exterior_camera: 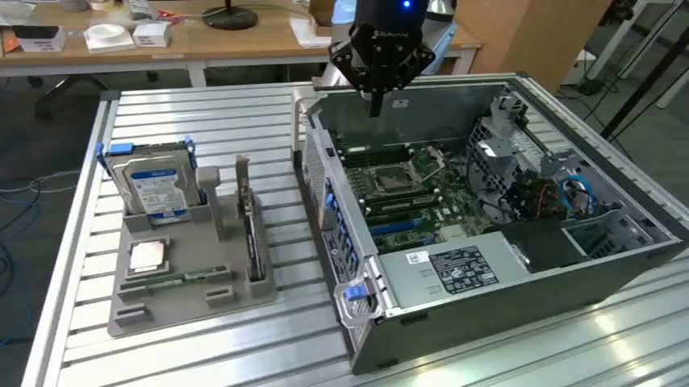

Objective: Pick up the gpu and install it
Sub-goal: 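Reach for the gpu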

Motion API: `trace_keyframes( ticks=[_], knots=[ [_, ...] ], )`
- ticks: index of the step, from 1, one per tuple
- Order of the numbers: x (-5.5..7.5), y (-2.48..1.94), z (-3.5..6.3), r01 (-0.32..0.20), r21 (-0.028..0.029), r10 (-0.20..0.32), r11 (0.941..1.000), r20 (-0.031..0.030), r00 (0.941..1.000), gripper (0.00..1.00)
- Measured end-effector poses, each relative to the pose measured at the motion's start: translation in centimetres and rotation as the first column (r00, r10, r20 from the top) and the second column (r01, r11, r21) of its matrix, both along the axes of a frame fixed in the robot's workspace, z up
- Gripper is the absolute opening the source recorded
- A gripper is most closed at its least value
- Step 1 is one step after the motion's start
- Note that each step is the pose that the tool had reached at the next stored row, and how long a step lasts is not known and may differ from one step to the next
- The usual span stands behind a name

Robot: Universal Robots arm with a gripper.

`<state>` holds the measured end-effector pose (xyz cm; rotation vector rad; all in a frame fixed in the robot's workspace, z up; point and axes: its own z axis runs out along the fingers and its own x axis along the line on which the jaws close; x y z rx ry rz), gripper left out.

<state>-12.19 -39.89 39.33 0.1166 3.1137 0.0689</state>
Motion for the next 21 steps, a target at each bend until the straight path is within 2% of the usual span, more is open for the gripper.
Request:
trace_keyframes(
  ticks=[13,21],
  knots=[
    [-0.03,0.00,-0.01,0.000,-0.0001,0.000,1.0000,-0.0001,1.0000,0.11],
    [-0.71,0.00,-0.04,0.000,0.0000,0.000,1.0000,0.0000,1.0000,0.11]
  ],
)
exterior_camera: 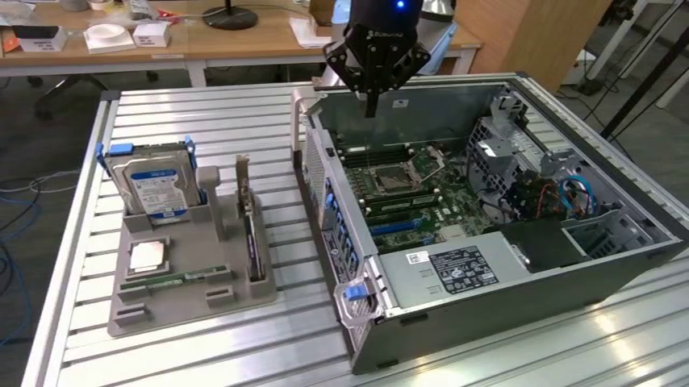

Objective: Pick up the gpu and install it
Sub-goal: 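Reach for the gpu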

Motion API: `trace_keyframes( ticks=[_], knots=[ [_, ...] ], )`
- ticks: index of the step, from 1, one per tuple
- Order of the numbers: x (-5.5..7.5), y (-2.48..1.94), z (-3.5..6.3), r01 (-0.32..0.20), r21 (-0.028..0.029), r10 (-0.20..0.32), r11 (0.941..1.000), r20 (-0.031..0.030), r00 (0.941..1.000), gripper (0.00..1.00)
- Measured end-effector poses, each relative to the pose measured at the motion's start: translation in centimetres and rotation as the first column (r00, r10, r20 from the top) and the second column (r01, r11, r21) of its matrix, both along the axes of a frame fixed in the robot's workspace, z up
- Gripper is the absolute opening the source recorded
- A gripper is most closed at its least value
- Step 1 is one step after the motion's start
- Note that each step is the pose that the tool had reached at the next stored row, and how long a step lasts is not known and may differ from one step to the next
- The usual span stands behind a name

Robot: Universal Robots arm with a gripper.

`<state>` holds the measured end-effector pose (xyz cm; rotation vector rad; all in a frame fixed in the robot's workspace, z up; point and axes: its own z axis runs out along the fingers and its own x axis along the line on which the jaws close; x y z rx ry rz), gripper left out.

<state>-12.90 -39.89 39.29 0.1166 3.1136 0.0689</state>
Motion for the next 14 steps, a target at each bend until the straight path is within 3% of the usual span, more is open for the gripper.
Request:
trace_keyframes(
  ticks=[14],
  knots=[
    [-1.1,0.01,-0.03,0.000,0.0000,0.000,1.0000,0.0000,1.0000,0.11]
  ],
)
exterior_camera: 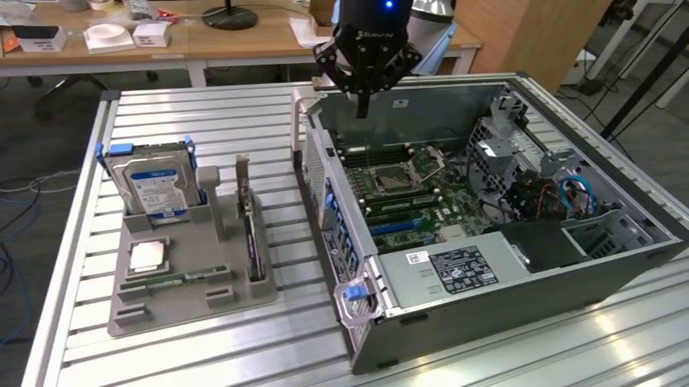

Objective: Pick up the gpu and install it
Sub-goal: 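Reach for the gpu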

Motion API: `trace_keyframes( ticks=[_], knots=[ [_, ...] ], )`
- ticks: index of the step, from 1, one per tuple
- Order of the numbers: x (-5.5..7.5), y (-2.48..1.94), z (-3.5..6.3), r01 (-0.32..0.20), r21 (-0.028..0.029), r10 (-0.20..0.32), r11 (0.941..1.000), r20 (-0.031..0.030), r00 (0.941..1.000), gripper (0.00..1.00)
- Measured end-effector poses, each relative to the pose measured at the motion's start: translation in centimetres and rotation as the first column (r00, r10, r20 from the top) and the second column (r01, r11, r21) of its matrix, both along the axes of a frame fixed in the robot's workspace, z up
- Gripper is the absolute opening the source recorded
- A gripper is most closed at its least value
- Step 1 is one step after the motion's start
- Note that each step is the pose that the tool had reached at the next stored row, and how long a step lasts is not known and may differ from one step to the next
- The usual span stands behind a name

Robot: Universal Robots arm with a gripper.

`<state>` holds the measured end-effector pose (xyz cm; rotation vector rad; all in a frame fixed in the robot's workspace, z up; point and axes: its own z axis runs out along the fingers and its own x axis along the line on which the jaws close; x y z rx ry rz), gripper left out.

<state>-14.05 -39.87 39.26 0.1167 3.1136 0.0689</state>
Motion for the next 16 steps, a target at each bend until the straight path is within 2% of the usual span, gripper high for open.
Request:
trace_keyframes(
  ticks=[16],
  knots=[
    [-0.68,0.00,-0.01,0.000,0.0000,0.000,1.0000,0.0000,1.0000,0.11]
  ],
)
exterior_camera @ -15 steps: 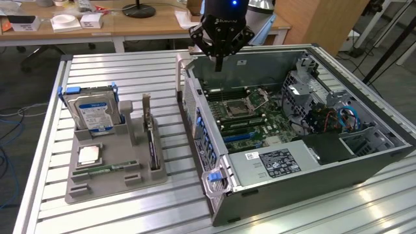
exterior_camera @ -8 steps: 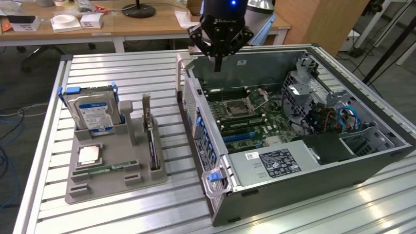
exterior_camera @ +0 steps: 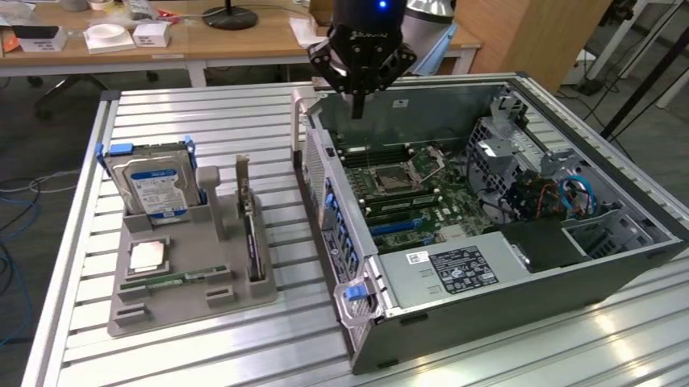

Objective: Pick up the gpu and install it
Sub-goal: 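Reach for the gpu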

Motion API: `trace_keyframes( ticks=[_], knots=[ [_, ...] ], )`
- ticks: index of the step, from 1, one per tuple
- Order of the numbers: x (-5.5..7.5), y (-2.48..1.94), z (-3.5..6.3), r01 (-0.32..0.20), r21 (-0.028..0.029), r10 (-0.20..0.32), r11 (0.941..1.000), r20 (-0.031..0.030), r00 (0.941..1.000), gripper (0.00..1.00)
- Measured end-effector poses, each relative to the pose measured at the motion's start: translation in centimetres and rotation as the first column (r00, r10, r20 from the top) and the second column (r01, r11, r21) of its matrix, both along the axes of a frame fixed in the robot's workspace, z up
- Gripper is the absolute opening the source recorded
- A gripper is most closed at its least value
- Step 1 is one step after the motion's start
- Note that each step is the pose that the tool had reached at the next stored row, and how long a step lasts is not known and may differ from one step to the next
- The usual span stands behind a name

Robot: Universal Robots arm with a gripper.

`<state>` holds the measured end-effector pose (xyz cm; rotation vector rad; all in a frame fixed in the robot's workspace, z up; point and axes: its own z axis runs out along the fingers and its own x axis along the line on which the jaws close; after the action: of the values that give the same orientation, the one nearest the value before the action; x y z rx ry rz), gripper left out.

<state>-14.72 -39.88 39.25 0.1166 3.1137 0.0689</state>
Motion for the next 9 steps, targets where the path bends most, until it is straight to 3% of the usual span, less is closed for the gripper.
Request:
trace_keyframes(
  ticks=[9],
  knots=[
    [-0.65,0.00,0.00,0.000,0.0000,0.000,1.0000,0.0000,1.0000,0.11]
  ],
)
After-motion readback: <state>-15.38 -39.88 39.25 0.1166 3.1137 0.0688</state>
